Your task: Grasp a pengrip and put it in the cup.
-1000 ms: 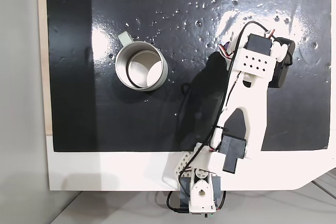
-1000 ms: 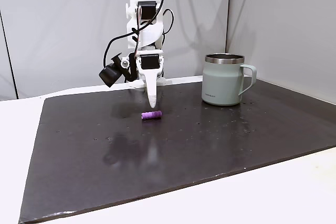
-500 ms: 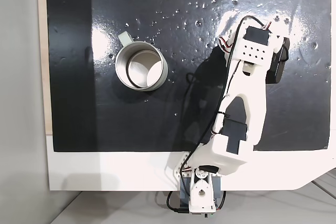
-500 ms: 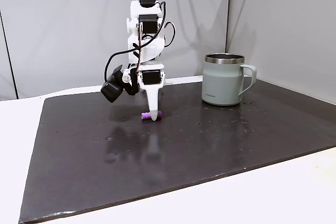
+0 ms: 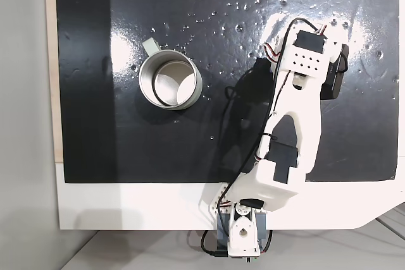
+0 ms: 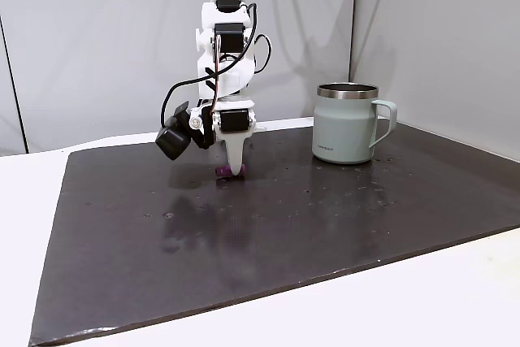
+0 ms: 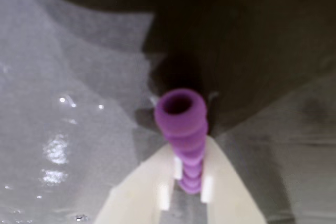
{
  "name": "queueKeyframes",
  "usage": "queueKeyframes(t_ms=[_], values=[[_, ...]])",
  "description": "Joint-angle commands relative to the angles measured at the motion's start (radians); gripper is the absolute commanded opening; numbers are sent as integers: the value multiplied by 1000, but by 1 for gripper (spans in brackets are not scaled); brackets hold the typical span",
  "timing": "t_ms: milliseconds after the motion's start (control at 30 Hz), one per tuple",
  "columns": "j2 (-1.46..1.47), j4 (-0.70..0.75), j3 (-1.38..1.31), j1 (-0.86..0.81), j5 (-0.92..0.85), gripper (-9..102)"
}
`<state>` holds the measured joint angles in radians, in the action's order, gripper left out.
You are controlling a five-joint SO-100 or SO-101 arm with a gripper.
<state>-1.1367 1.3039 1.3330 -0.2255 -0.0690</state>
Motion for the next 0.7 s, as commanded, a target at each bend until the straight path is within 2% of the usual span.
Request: queueKeyframes(t_ms=[0, 300, 667], values=[[-14, 32, -61, 5, 6, 0], [-249, 181, -146, 121, 77, 0], [-634, 278, -101, 483, 146, 0]])
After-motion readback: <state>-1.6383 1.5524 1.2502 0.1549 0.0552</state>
